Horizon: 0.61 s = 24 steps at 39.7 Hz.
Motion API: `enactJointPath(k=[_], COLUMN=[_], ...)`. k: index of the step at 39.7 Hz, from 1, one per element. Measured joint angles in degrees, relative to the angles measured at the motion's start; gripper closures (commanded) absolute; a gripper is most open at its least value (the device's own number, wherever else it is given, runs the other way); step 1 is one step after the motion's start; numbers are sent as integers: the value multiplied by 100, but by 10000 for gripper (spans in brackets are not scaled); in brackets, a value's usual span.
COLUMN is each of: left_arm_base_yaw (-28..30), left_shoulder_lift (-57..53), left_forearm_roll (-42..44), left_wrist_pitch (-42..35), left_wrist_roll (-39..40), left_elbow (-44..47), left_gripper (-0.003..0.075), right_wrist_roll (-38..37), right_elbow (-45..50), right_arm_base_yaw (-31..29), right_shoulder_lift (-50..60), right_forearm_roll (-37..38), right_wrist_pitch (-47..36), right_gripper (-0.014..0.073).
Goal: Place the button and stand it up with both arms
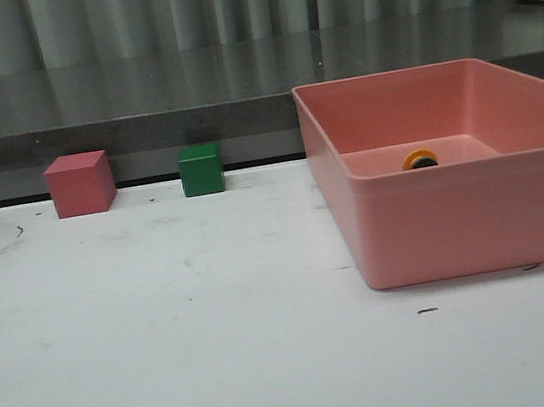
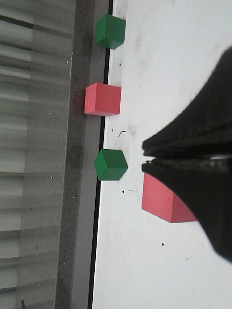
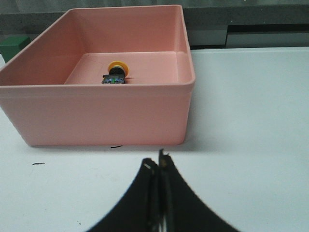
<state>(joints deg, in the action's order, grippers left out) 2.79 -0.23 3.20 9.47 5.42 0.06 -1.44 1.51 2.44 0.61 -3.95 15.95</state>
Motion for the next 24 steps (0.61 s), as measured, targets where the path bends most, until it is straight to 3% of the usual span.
enactJointPath(k=[24], left_arm_base_yaw=[0], left_shoulder_lift=[0], left_forearm_roll=[0], left_wrist_pitch=[0], left_wrist_roll=[0], left_elbow=[0], left_gripper=[741], right_wrist_roll=[0], right_elbow=[0], right_arm_base_yaw=[0], right_shoulder_lift=[0], right_forearm_roll=[0], right_wrist_pitch=[-134], right_gripper=[664])
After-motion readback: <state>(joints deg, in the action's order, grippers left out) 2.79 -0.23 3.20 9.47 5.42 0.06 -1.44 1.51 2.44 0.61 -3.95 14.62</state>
